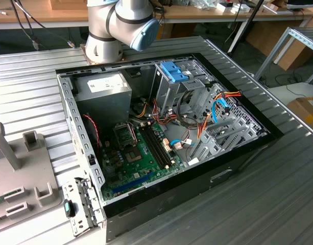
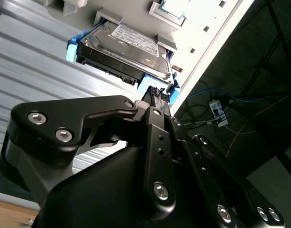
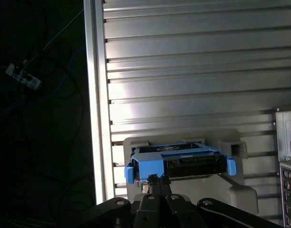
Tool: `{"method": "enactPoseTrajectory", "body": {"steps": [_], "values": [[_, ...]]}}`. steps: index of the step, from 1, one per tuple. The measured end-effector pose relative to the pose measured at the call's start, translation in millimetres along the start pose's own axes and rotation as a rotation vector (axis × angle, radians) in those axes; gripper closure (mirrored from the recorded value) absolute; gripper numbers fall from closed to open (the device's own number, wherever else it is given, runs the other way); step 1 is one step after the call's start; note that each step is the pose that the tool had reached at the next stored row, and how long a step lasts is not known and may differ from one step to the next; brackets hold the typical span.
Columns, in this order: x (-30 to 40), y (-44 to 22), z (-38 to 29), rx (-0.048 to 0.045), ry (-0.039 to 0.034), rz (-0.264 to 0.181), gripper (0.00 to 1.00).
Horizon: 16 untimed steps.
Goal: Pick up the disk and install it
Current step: 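Reach for the disk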
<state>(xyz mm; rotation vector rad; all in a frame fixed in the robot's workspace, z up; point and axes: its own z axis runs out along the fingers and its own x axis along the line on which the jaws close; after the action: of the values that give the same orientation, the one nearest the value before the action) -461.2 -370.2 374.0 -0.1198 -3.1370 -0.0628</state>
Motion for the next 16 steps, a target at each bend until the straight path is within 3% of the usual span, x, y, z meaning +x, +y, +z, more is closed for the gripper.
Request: {"method": "enactPoseTrajectory", "body": {"steps": [16], "values": [[0.2,2.9,0.2,0.0,0.0,0.0,0.89]]}}
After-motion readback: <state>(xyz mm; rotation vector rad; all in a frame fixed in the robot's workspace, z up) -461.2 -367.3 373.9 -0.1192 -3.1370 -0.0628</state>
